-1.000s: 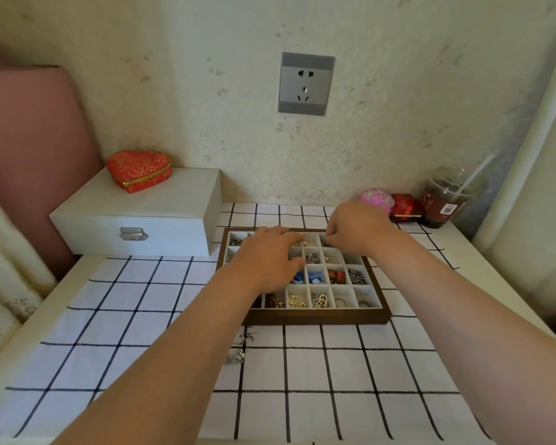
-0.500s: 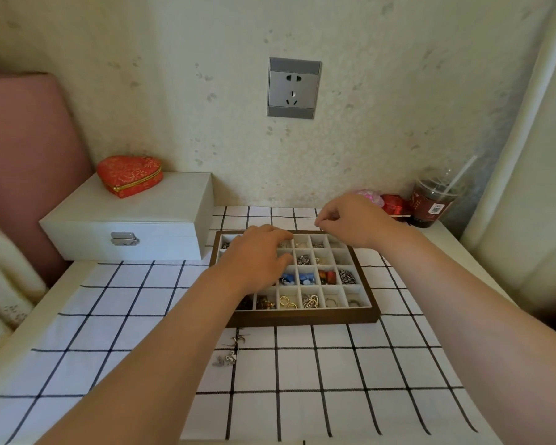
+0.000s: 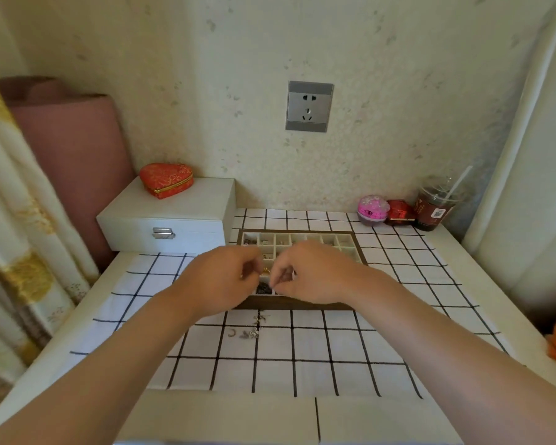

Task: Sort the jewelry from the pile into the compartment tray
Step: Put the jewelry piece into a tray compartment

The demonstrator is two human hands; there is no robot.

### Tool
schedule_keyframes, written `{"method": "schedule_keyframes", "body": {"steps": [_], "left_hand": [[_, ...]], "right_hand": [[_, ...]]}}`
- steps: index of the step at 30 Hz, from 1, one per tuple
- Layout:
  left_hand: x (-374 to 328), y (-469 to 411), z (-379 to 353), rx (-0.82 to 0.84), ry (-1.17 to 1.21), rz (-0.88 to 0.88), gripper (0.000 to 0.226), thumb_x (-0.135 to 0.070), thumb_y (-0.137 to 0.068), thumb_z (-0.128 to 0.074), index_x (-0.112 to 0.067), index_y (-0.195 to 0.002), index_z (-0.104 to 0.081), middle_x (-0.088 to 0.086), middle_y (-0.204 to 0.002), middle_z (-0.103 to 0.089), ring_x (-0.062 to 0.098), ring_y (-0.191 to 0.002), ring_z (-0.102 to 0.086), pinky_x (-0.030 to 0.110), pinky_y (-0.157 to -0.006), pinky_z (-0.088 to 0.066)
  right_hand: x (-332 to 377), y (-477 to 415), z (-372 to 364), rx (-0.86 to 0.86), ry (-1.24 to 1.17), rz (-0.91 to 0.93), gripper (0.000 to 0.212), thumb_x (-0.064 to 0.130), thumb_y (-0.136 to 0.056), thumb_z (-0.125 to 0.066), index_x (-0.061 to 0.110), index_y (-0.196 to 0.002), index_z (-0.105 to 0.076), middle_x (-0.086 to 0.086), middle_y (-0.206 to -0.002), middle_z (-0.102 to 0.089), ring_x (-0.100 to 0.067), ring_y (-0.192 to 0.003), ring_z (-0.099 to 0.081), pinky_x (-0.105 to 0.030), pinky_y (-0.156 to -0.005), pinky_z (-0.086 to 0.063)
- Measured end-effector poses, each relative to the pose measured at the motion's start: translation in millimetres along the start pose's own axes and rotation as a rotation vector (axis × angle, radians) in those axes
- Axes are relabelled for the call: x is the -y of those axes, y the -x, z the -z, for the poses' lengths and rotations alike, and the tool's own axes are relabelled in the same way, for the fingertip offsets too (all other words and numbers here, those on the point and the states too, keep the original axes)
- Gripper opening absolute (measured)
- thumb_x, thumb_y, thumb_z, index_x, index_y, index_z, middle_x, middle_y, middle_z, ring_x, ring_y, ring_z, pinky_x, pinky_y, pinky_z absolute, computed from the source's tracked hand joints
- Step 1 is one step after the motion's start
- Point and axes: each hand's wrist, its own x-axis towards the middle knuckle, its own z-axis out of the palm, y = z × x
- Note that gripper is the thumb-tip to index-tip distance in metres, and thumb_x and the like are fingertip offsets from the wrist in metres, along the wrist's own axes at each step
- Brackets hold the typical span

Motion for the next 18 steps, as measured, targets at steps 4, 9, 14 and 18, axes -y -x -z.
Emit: {"method": "schedule_keyframes", "body": {"steps": [4,9,14,18], "left_hand": [[8,30,3,0.084,-0.013,-0.004,0.008,-0.029,-0.088,-0.06,-0.037,-0.087,-0.062,-0.015,-0.074,-0.061,0.001,-0.069,-0.056,0.016,-0.058,-0.038],[17,52,-3,0.176,-0.069,-0.06,0.011,-0.037,-0.086,-0.066,-0.041,-0.096,-0.068,-0.025,-0.082,-0.056,-0.01,-0.077,-0.05,0.007,-0.063,-0.032],[23,57,-7,0.202,-0.056,-0.098,0.013,-0.044,-0.086,-0.068,-0.045,-0.098,-0.072,-0.021,-0.092,-0.058,-0.004,-0.087,-0.052,0.015,-0.069,-0.041],[22,56,-8,0.198,-0.047,-0.099,0.011,-0.042,-0.087,-0.067,-0.042,-0.096,-0.073,-0.02,-0.091,-0.057,-0.002,-0.088,-0.052,0.011,-0.066,-0.035]], "right_hand": [[15,7,-18,0.074,0.061,0.025,0.015,0.025,-0.09,-0.069,0.033,-0.101,-0.075,0.019,-0.081,-0.063,0.007,-0.07,-0.055,-0.014,-0.065,-0.041],[24,11,-35,0.102,0.043,0.027,0.02,0.024,-0.09,-0.07,0.031,-0.107,-0.076,0.017,-0.089,-0.068,0.002,-0.078,-0.061,-0.024,-0.076,-0.055],[30,12,-43,0.114,0.104,0.072,0.016,0.029,-0.089,-0.07,0.034,-0.103,-0.077,0.02,-0.09,-0.067,0.004,-0.075,-0.056,-0.017,-0.068,-0.045],[30,11,-45,0.106,0.127,0.068,0.011,0.031,-0.089,-0.07,0.032,-0.097,-0.078,0.02,-0.089,-0.065,0.001,-0.083,-0.057,-0.027,-0.077,-0.053]]}}
